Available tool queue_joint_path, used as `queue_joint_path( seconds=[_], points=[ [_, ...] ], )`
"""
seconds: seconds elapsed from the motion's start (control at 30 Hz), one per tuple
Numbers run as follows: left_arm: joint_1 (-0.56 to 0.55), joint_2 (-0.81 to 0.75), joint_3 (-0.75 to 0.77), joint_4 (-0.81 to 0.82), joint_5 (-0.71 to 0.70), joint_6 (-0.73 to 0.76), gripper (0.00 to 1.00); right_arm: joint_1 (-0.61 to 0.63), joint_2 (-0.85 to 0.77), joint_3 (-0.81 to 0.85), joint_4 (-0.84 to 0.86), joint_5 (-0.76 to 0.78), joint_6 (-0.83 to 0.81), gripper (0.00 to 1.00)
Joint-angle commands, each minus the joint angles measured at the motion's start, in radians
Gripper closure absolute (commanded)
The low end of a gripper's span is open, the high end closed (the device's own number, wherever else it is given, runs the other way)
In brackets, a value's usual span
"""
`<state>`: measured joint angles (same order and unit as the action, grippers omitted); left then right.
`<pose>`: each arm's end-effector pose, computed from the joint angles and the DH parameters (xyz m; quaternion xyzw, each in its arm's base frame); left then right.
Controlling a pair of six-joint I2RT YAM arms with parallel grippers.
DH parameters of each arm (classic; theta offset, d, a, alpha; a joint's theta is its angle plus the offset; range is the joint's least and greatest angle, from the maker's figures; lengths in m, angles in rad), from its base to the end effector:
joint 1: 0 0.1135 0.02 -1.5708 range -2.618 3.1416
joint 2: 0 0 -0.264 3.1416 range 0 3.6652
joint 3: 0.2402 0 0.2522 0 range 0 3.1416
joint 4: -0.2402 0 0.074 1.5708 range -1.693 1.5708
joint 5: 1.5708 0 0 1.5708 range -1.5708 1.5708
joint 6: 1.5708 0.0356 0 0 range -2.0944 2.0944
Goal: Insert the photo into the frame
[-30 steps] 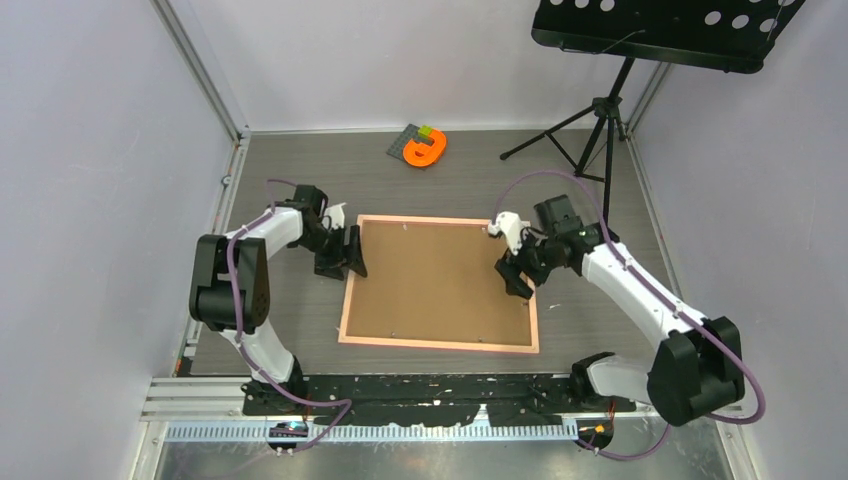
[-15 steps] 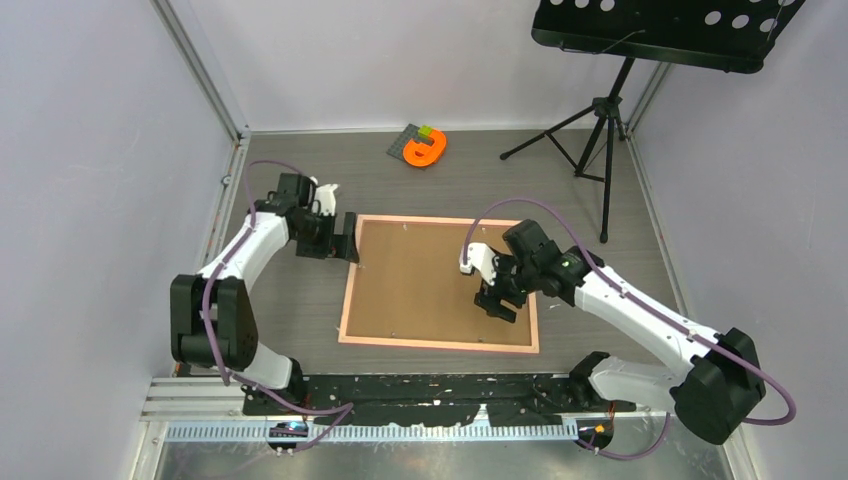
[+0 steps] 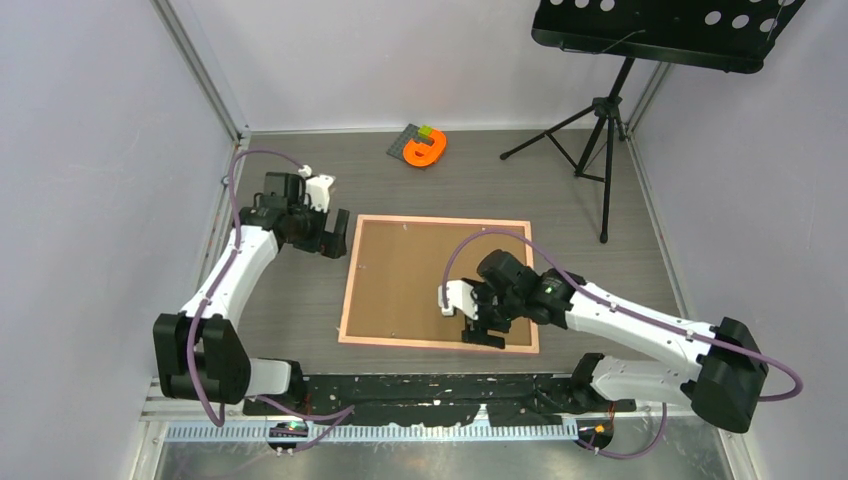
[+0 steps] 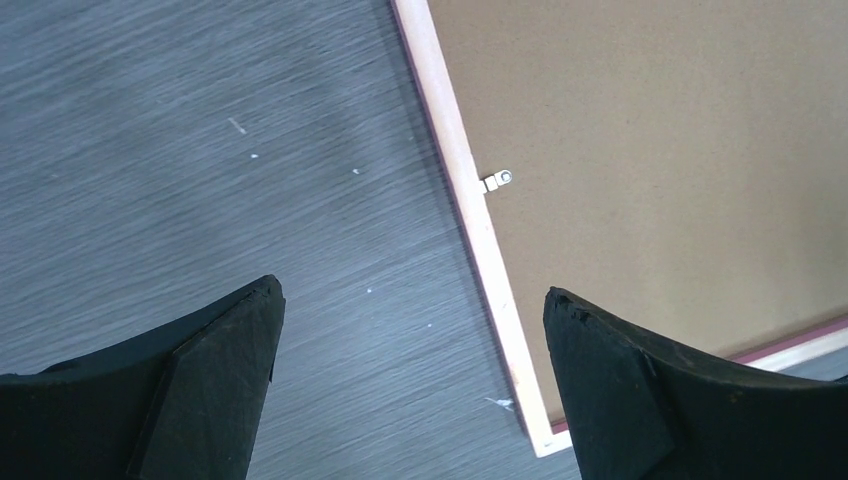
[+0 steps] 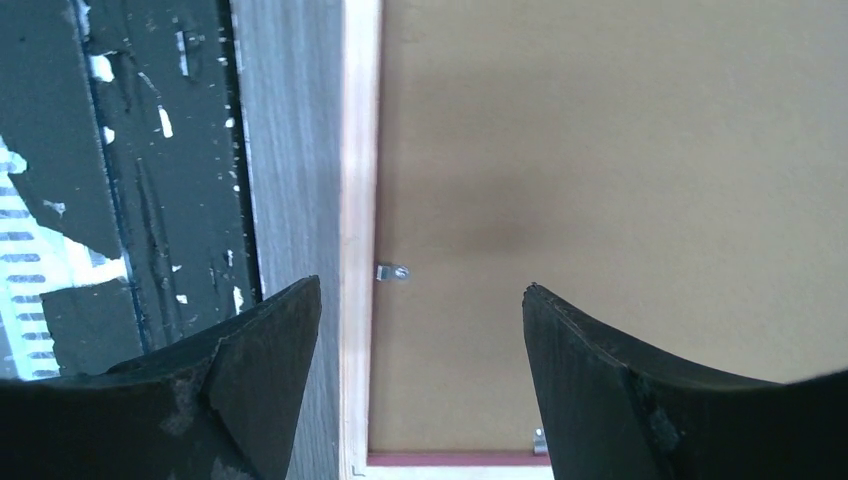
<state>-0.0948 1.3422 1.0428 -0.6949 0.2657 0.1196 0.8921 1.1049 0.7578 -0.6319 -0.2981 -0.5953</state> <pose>0.2689 -0.0350 0.2649 0.1391 0.9408 -0.1235 0.2833 0.1252 0.1719 0.2328 -0.6723 0.6669 0.1831 0.2642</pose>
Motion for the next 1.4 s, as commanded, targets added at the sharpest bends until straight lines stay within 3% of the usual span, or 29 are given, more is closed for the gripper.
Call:
queue_joint_path(
  seconds=[0.0,0.23,0.93,1.37],
  points=[
    [0.007,-0.032,-0.007,0.037,-0.057,0.045,0.00,0.100,0.026,-0.022,0.063,0.038,0.000,0.21],
    [0.007,-0.027,-0.023,0.043,-0.076,0.026,0.01,0.188,0.072,-0.066,0.082,0.078,-0.013,0.24],
    [0.008,0.005,-0.014,0.035,-0.036,-0.006,0.03,0.224,0.206,-0.070,0.126,0.130,0.018,0.43],
    [0.009,0.004,-0.012,0.031,-0.035,-0.010,0.02,0.249,0.258,-0.062,0.132,0.157,0.026,0.48]
  ],
)
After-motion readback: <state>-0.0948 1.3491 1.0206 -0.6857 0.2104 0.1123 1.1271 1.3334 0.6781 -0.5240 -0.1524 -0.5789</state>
